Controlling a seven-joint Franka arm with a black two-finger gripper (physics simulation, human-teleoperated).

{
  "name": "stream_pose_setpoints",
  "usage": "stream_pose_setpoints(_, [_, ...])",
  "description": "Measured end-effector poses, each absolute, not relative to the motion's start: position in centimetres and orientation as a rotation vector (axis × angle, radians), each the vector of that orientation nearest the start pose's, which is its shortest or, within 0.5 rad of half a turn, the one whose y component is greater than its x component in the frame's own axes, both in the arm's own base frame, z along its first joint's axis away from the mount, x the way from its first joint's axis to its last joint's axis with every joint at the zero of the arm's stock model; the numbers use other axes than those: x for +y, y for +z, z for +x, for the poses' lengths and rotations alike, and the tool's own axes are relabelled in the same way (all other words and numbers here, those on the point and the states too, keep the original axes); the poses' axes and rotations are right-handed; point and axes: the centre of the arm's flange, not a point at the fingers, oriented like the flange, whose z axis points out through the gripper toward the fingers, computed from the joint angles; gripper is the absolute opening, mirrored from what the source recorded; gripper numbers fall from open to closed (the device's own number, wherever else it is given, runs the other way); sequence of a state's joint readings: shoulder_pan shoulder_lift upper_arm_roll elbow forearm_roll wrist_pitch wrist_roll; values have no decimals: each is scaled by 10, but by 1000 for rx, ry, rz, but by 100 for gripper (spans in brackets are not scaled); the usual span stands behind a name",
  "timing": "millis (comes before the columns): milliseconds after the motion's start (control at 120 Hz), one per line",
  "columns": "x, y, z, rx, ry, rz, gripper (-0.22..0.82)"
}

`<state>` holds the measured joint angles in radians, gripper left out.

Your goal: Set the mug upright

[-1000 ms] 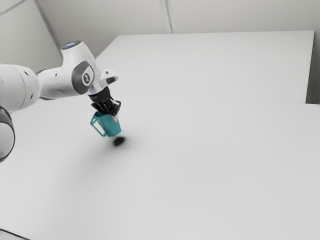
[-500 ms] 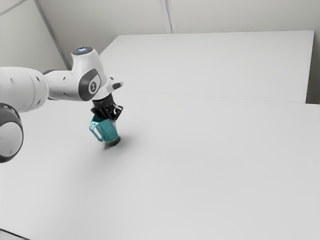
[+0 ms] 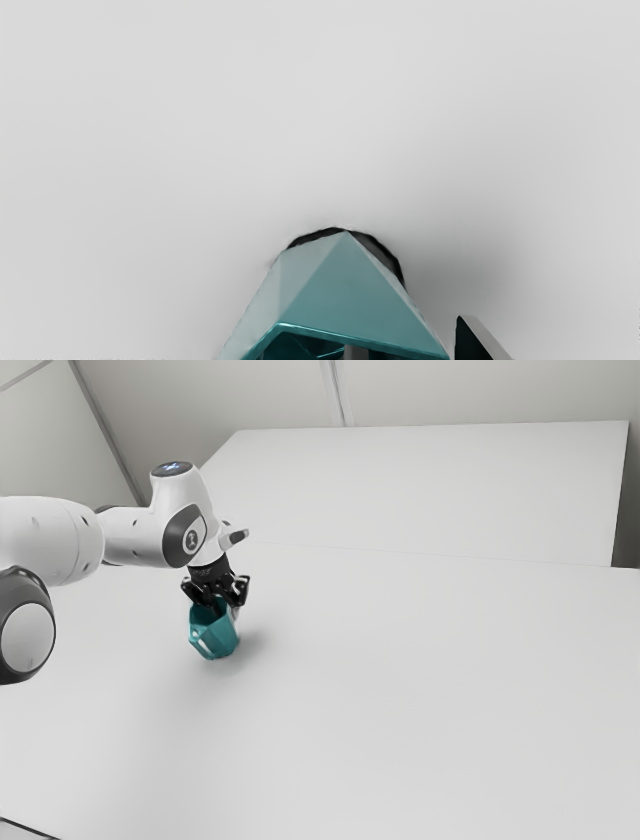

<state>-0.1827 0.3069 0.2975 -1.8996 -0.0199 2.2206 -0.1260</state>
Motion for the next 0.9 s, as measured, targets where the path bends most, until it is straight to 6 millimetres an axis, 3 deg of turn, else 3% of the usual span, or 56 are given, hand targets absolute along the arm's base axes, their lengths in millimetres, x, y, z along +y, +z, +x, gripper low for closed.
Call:
stream_pose_setpoints(92, [61,350,618,-377,-44,-3048,27])
stream_pose_setpoints(200, [60,356,618,-387,-57,-3050,40])
stream_pose_setpoints(408, [60,359,618,-404,-66,-3050,51])
stream_pose_setpoints(483, [57,369,618,-402,-91,-3056,53])
stream_pose_setpoints(683, [46,450,605,-390,-248,-3097,56])
stream_pose_setpoints(900, [62,555,576,-369,-363,-3128,58])
